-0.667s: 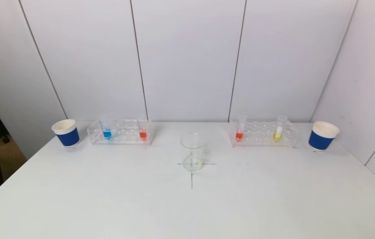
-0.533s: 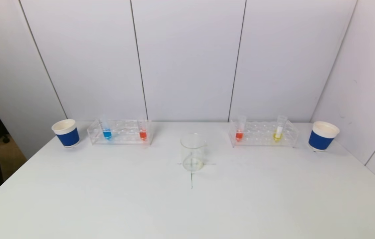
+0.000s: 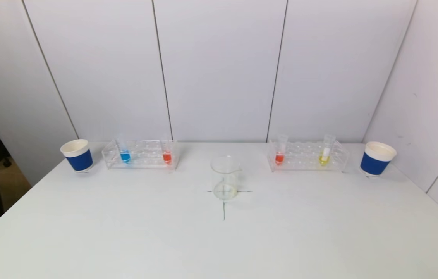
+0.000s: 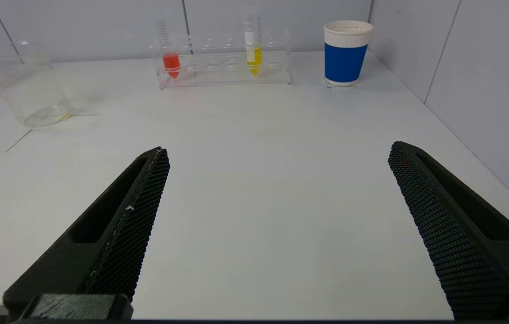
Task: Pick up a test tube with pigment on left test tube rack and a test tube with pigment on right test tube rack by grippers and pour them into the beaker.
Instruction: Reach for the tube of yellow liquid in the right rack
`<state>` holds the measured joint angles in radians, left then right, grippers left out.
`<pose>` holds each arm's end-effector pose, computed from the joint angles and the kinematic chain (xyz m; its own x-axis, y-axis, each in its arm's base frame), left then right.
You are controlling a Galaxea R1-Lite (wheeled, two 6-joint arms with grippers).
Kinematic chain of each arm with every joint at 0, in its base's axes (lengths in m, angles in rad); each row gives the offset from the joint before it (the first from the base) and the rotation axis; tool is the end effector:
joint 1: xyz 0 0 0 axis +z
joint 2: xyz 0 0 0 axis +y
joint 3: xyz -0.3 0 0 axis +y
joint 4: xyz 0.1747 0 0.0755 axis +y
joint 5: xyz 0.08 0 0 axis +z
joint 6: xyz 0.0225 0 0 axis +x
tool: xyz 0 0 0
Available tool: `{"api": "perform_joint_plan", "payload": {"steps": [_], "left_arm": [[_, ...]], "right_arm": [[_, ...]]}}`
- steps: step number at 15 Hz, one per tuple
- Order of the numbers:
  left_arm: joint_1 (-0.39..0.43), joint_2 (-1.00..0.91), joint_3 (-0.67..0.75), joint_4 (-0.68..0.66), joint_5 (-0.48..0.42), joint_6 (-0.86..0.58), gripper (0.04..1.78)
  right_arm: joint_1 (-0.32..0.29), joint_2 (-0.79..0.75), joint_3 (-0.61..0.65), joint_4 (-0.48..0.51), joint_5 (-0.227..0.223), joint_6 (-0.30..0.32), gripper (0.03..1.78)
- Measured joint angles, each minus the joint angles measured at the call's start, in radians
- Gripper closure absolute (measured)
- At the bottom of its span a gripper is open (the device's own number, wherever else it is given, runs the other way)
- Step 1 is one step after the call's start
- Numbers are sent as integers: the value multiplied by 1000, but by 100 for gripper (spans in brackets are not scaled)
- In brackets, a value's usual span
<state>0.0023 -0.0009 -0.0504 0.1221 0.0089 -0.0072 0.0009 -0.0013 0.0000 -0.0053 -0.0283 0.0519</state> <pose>-0.0272 0.0001 0.0768 0.9974 0.0112 -0.0707 -0.0117 0.9999 -0.0066 -0.0229 -0.0007 0.0760 0.9996 -0.0274 0.0066 0.0270 0.9983 0.0521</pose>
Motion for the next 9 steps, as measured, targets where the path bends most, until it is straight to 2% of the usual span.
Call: {"api": "perform_joint_plan", "payload": {"steps": [3,5,9], "left_arm": [[0,0,0,0,0,0,6],[0,0,0,0,-1,0,6],[0,0,0,0,0,0,6]], "right_arm": [[0,0,-5,-23,-5,-13,4],[1,0,-51,-10,-9,-14,4],[1,24,-234,125,-1,-14,4]]}}
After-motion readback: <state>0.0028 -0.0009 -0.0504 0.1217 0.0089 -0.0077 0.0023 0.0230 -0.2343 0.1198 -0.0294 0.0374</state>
